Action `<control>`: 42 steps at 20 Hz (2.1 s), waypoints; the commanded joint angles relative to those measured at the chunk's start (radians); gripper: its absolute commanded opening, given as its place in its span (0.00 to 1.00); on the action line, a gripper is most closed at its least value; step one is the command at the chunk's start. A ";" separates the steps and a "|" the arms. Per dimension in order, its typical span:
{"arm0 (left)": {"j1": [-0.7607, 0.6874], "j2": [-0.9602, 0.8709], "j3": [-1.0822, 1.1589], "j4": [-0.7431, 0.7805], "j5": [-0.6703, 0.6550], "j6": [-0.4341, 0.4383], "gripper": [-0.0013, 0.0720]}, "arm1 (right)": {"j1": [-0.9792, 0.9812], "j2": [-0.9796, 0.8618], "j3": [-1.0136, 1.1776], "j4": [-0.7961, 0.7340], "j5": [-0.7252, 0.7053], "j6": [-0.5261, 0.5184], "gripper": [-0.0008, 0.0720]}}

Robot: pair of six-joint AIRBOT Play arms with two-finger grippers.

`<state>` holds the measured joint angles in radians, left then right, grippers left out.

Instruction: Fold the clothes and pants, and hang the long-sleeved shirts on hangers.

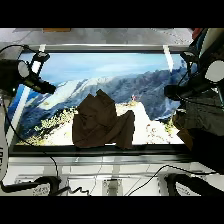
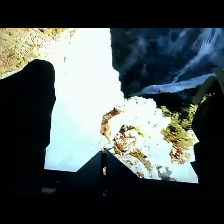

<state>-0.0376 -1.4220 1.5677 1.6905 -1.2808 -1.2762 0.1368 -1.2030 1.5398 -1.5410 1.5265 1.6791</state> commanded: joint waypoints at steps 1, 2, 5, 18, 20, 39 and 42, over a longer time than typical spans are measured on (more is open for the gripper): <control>0.000 0.000 0.001 0.000 0.000 0.000 0.03 | 0.000 0.000 0.000 0.000 -0.086 -0.004 0.04; 0.000 0.000 0.001 0.000 0.000 0.000 0.03 | 0.000 0.000 0.000 -0.002 -0.144 -0.005 0.04; 0.000 0.000 0.001 0.000 0.001 0.000 0.03 | 0.001 0.000 0.000 0.010 -0.302 -0.004 0.04; 0.000 0.000 0.001 -0.019 0.054 -0.004 0.03 | 0.001 -0.001 -0.273 0.396 -0.230 -0.298 0.04; 0.000 0.000 0.001 -0.030 0.054 -0.004 0.03 | 0.030 -0.001 -0.330 0.632 -0.285 -0.354 0.06; 0.000 -0.065 0.000 -0.087 0.010 -0.004 0.46 | 0.562 -0.465 -0.321 0.755 -0.677 0.147 0.73; 0.000 -0.065 0.000 -0.122 0.016 -0.003 0.84 | 0.561 -0.510 -0.270 0.758 -0.728 0.216 0.73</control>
<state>-0.0376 -1.4857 1.5677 1.5948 -1.2697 -1.2804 0.6937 -1.6695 1.2339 -0.8040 0.8520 1.8194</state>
